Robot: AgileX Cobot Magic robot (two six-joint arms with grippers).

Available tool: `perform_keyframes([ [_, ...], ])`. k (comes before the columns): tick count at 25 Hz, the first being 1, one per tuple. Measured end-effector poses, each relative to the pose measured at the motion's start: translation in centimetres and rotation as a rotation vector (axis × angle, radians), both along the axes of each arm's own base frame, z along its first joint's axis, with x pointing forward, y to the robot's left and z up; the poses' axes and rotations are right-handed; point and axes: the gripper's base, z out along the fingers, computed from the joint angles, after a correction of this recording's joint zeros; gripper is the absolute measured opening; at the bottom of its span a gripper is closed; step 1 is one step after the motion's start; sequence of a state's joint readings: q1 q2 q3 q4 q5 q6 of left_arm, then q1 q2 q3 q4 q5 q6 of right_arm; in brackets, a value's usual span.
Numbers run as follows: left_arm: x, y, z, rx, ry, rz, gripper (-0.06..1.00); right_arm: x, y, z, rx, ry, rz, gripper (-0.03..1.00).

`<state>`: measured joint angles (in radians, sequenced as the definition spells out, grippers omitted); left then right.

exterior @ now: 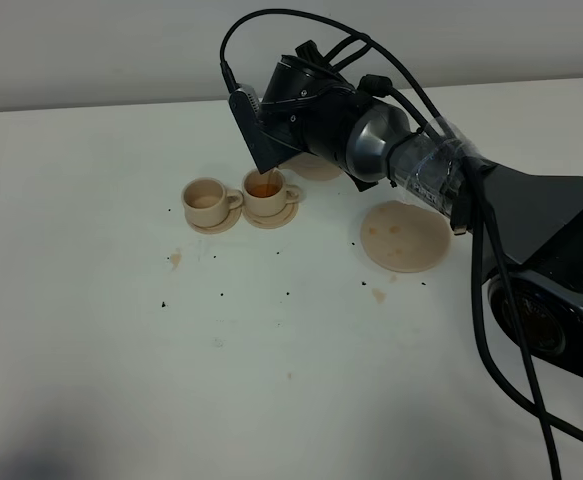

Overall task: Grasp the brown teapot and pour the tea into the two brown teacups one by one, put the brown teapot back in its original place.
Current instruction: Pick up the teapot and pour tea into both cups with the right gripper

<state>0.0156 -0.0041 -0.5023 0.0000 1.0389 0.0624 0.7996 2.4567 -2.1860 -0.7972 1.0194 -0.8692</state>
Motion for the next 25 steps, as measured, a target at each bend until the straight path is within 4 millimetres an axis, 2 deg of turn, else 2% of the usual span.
perform_keyframes([
  [25, 0.00, 0.00, 0.00, 0.000, 0.000, 0.000, 0.33, -0.32, 0.75, 0.36, -0.035, -0.047, 0.050, 0.13],
])
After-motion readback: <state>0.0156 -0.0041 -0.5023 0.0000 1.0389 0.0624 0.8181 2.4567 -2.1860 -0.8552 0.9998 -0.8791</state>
